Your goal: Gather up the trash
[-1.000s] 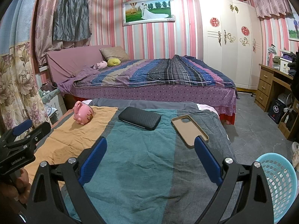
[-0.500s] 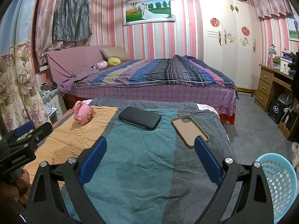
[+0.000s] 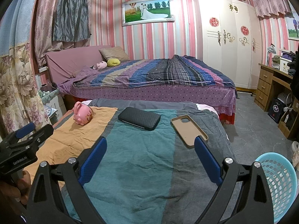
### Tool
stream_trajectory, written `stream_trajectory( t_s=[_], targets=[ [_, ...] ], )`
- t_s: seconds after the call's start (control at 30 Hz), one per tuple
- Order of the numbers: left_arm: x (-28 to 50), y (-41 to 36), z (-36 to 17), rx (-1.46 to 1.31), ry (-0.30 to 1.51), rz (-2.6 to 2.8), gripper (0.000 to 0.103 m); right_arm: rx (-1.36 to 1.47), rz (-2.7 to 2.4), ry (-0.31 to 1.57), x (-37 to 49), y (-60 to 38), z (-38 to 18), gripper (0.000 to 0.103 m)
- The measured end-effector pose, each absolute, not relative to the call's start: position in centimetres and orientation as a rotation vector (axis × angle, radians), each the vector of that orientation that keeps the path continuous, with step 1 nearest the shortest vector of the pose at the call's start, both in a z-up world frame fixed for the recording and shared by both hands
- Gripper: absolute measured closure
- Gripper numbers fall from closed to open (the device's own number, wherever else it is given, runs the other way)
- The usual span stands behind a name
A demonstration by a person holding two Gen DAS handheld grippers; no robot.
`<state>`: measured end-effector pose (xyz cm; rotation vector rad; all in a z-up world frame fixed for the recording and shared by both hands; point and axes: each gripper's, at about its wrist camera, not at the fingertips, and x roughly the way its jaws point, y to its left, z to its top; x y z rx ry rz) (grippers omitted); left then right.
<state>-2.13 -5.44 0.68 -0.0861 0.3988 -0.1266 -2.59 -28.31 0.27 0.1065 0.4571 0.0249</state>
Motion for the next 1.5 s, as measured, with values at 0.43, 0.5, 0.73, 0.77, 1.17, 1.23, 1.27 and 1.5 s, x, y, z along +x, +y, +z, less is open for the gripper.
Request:
stream_trajectory(
  t_s=[0.43, 0.5, 0.73, 0.77, 1.17, 1.23, 1.27, 1.5],
  targets=[
    [-1.90, -5.23, 0.53, -0.087, 0.404, -0.121, 0.005, 0.107, 0.023, 0.460, -2.39, -28.48, 0.34, 0.010],
    [-1.89, -5.23, 0.48, -0.086, 0.405, -0.119, 0.005, 0.105, 0.023, 0.460, -2.38, -28.38, 0.37, 0.010],
    [-1.89, -5.19, 0.24, -0.085, 0.413, -0.119, 0.005, 0.105, 0.025, 0.460, -2.34, -28.53, 0.30, 0.010],
    [-1.88, -5.18, 0.21, -0.083, 0.414, -0.119, 0.005, 0.105, 0.026, 0.460, -2.35, -28.52, 0.31, 0.010],
    [-1.80, -5.24, 0.19, -0.084, 0.418, -0.119, 0.005, 0.108, 0.026, 0.460, -2.42, -28.79, 0.29, 0.010],
    [-1.79, -5.26, 0.19, -0.084, 0.417, -0.119, 0.005, 0.107, 0.026, 0.460, -2.44, -28.76, 0.30, 0.010],
    [-1.80, -5.26, 0.18, -0.085, 0.417, -0.118, 0.005, 0.106, 0.027, 0.460, -2.42, -28.77, 0.35, 0.010],
    [-1.82, -5.38, 0.07, -0.085, 0.420, -0.120, 0.005, 0.106, 0.027, 0.460, -2.40, -28.82, 0.36, 0.010]
  ],
)
